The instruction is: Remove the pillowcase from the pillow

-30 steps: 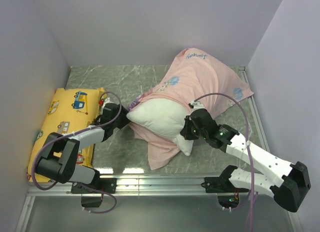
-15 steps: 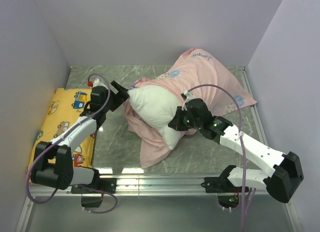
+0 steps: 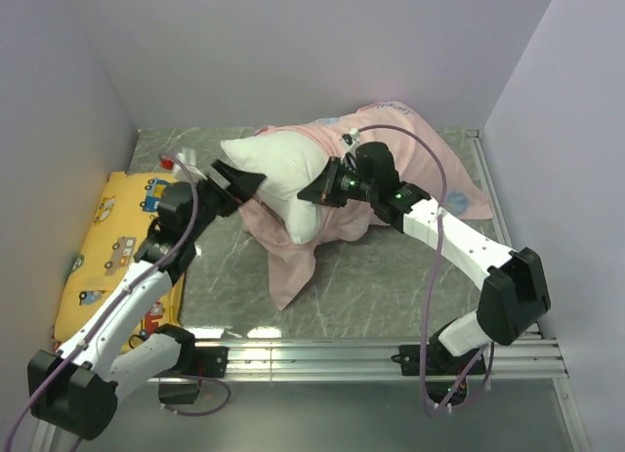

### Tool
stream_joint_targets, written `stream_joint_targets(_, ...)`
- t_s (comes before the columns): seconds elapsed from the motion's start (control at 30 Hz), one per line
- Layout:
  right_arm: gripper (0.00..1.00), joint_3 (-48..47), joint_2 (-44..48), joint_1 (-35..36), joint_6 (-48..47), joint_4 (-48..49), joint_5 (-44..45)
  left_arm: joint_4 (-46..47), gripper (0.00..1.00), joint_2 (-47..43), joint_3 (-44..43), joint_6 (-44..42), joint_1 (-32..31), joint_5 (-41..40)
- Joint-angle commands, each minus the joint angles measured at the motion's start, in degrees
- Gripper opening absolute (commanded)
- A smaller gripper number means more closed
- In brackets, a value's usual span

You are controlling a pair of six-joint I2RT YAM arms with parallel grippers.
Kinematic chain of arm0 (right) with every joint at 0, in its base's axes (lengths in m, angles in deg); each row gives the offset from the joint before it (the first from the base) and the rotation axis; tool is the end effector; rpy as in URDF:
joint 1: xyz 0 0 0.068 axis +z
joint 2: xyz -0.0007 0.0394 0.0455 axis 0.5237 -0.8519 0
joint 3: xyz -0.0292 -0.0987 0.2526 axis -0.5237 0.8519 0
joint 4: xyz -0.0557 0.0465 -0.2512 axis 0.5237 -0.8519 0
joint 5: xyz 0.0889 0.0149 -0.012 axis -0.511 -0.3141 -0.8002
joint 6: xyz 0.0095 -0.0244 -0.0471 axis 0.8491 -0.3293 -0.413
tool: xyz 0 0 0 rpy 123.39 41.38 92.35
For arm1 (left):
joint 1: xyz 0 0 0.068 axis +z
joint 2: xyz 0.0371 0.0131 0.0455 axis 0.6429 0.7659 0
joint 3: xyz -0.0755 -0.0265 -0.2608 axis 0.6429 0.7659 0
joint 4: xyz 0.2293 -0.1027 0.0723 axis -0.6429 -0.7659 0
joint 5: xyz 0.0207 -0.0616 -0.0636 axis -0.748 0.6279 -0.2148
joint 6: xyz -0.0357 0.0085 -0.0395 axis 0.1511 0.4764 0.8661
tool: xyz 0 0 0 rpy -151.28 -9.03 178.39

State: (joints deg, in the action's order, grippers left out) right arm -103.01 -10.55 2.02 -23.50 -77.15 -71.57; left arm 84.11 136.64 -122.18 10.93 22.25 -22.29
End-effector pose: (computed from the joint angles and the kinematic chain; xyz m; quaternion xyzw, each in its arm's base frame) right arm 0.2763 0.2018 0.3245 -0.0165 0.8161 0.4960 0.2962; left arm 0.2190 -0.0736 0.3256 -0.2103 0.7243 -0.4153 0.5087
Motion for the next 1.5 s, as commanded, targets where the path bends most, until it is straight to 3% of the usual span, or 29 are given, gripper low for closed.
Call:
stream_joint_targets(0.0,0.00,-8.00,-1.21,0.58,4.86,9.66,-2.87,1.21,0.99,-1.73,4.31,2.42,-9.03,-2.14)
stream_joint_targets(0.17,0.00,-13.10,-4.74,0.85,5.56,8.07,-2.52,1.58,0.99,-2.27,6.44,5.42,-20.98,-9.18)
stream_joint_targets(0.27,0.00,-14.52,-5.53,1.28,5.82,7.45,-2.34,0.69,0.99,-1.22,6.00,5.77,-23.19,-12.53)
stream_joint_targets(0.57,0.00,-9.51,-2.10,4.45,4.86,7.63,0.38,4.99,0.99,0.55,4.77,7.62,-23.55,-21.30)
stream_joint_targets(0.87,0.00,-9.68,-0.96,8.58,2.84,5.70,0.73,10.88,0.99,5.02,6.26,9.55,-23.46,-24.04)
stream_joint_targets(0.93,0.00,-9.95,-0.61,9.55,2.66,5.70,1.08,14.39,0.85,5.73,7.05,10.08,-23.46,-23.96)
stream_joint_targets(0.97,0.00,-10.12,-0.52,9.72,2.40,5.52,1.26,15.18,0.71,6.34,7.40,10.08,-23.46,-23.87)
stream_joint_targets(1.0,0.00,-10.38,-0.43,9.73,2.14,5.43,1.35,15.37,0.56,6.70,7.14,9.99,-23.55,-24.13)
stream_joint_targets(1.03,0.00,-10.47,-0.35,9.81,1.44,4.30,1.61,14.84,0.30,7.05,6.70,9.82,-23.55,-24.31)
stream_joint_targets(1.1,0.00,-10.91,0.18,9.81,0.30,2.45,3.01,11.52,0.00,8.28,4.25,9.38,-23.46,-24.74)
stream_joint_targets(1.17,0.02,-12.31,0.36,9.64,-3.21,-0.53,5.81,10.88,0.00,8.81,3.10,8.85,-23.55,-24.92)
stream_joint_targets(1.2,0.18,-14.15,0.79,9.46,-4.70,-4.63,7.57,10.71,0.00,8.72,3.10,8.59,-23.55,-24.92)
stream_joint_targets(1.23,0.28,-15.12,1.23,9.37,-8.37,-6.85,9.59,10.36,0.01,8.55,3.10,8.93,-23.55,-25.18)
stream_joint_targets(1.27,0.45,-15.92,1.93,9.20,-10.06,-11.40,15.62,9.49,0.00,8.20,3.18,9.28,-23.46,-25.36)
stream_joint_targets(1.3,0.52,-16.27,4.12,9.20,-11.65,-13.01,18.37,9.22,0.00,8.19,3.10,9.29,-23.46,-25.45)
stream_joint_targets(1.37,0.66,-14.79,7.20,8.85,-14.99,-14.51,23.38,8.08,0.00,8.11,2.57,9.29,-23.46,-25.45)
stream_joint_targets(1.47,0.74,-9.00,13.97,7.71,-17.46,-16.80,33.85,6.32,0.01,7.93,1.35,9.29,-23.46,-24.40)
